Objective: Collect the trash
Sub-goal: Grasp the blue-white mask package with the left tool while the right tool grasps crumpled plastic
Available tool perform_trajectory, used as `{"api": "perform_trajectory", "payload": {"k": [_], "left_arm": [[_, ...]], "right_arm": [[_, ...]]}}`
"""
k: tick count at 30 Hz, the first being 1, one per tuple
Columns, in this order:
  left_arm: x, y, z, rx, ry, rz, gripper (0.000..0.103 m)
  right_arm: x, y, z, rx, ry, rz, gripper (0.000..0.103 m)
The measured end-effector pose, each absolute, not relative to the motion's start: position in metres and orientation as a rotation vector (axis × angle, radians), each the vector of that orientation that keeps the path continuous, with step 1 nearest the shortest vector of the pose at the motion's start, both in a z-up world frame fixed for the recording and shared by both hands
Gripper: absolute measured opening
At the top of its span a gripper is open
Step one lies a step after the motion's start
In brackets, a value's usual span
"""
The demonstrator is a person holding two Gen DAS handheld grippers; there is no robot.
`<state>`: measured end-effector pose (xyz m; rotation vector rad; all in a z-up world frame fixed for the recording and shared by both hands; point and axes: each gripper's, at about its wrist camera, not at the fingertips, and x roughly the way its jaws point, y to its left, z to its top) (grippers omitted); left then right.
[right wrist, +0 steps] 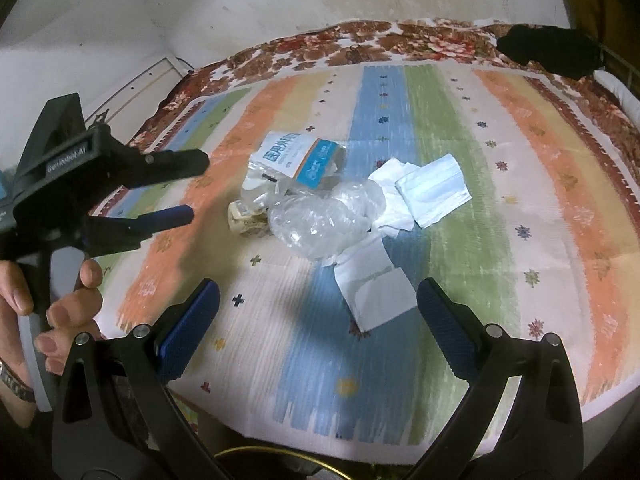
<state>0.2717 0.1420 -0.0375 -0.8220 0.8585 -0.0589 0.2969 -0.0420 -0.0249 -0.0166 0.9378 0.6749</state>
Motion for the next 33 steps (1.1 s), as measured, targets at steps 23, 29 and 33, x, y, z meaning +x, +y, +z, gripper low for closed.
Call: {"api": "perform_trajectory", "payload": {"k": [23, 29, 33], "left_arm": [[0.344, 0.158, -0.074, -0.835, 0.933, -0.106, 0.057], [0.356, 0.16, -0.086, -0.818, 0.979, -0.09, 0.04], [0.36, 0.157, -0.086, -0.784, 0.975, -0.101, 0.022]], "right_arm": [[0.362, 0.007, -0.064, -0.003, 1.007, 0.688, 0.079], [0.376, 0.014, -0.082, 0.035, 1.092, 0.7, 0.056], [0.379, 0.016, -0.089, 0.042, 1.12, 0.705, 0.034]]}}
